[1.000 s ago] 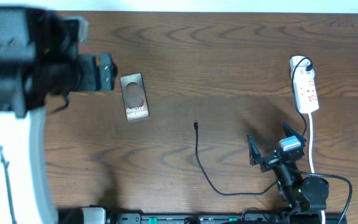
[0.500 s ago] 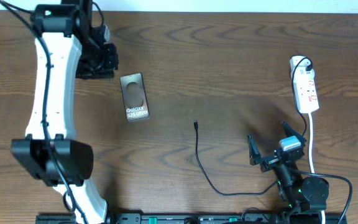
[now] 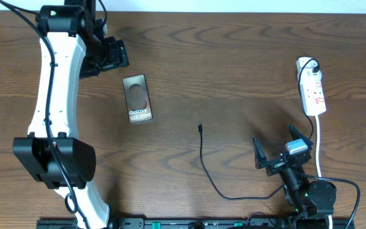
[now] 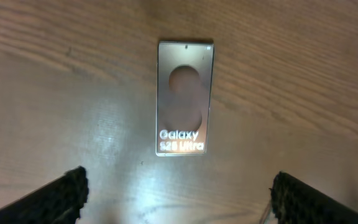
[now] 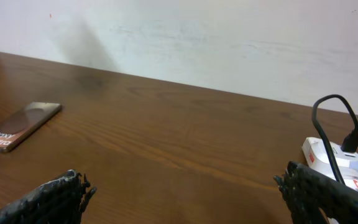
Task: Plug charger to phone and switch on socket
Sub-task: 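Move the left gripper over the silver Galaxy phone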
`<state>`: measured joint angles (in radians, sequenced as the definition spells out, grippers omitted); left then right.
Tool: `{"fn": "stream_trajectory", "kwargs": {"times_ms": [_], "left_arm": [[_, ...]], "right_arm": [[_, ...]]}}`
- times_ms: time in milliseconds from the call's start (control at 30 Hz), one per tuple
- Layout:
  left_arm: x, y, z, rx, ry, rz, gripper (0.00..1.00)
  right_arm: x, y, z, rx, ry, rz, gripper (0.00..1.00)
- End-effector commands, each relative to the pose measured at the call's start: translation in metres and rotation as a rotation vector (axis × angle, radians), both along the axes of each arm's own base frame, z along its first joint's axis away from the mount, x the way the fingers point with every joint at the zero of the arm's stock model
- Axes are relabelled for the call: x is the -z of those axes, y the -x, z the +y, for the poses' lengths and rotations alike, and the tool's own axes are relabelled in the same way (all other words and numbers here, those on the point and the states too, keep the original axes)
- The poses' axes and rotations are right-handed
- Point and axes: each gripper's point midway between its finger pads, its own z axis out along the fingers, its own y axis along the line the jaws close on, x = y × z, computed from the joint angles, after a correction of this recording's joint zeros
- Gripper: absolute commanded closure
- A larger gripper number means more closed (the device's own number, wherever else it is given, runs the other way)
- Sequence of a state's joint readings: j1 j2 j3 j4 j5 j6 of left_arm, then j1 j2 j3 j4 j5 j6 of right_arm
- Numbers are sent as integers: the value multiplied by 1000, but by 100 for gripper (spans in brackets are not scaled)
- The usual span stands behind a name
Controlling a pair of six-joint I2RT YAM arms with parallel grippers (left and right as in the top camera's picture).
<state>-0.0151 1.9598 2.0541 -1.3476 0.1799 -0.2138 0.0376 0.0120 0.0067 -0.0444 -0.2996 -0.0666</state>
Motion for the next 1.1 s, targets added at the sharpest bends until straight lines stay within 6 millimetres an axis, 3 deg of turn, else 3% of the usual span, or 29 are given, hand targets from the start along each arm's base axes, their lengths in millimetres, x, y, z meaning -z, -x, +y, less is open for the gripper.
{"fn": "stream_trajectory", "kwargs": {"times_ms": [0,400,667,1067], "left_arm": [[18,-1,1,-28,-4,36,2],[68,2,3,-30,-14,82,2],[102,3,21,-62,-116,89,2],[151,4,-17,-30,-102,58,2]], "right_arm": [[0,0,0,-2,9,-3,1],[0,0,0,-2,9,-3,1],[0,0,0,-2,9,-3,1],[0,0,0,-2,9,-3,1]]}}
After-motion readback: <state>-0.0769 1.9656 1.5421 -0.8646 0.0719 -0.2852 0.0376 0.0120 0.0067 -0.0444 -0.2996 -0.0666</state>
